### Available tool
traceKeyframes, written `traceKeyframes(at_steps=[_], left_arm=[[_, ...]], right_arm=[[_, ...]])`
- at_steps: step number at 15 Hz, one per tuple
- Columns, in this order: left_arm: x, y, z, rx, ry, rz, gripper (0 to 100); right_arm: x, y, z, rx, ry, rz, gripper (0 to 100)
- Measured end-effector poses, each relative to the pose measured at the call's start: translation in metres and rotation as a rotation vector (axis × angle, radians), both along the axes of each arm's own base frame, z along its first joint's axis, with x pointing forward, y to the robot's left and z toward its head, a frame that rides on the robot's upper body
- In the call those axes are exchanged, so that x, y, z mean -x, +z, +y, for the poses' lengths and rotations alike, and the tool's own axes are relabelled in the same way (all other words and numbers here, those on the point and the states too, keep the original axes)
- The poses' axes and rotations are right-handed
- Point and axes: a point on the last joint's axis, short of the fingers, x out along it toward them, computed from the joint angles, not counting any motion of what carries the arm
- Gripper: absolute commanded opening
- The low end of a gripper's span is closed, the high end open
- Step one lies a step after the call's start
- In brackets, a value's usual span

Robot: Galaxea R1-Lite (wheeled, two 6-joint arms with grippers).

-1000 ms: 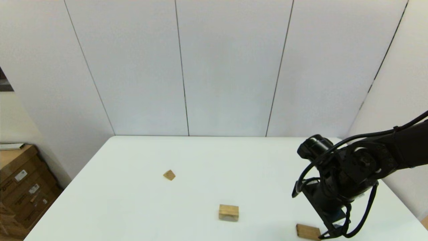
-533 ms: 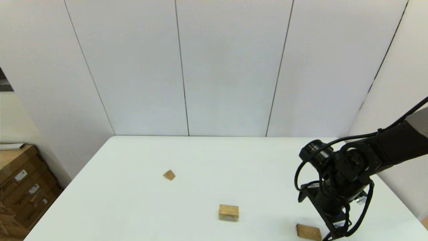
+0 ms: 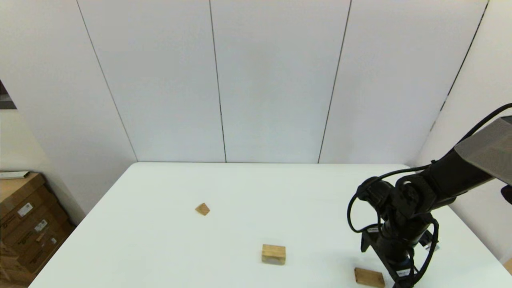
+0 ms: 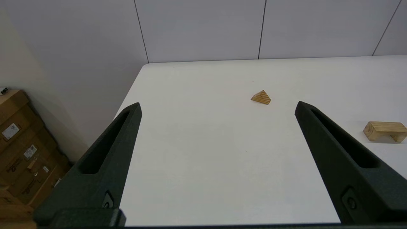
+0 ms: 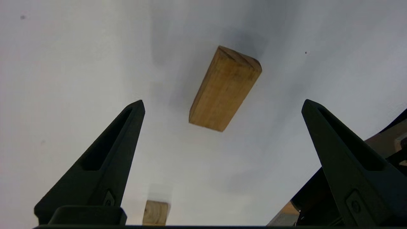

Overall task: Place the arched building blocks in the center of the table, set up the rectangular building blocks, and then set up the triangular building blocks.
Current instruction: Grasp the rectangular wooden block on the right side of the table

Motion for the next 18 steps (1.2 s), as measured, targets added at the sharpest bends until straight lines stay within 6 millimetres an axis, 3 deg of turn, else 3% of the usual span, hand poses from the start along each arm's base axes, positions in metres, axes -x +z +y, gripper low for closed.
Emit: traceKeyframes(at_steps=[18], left_arm=[[0.000,0.000,0.000,0.000,0.001,0.000,100]], right_arm=[[-0.012,-0.019,0.003,0.004,-0.115,0.033,100]])
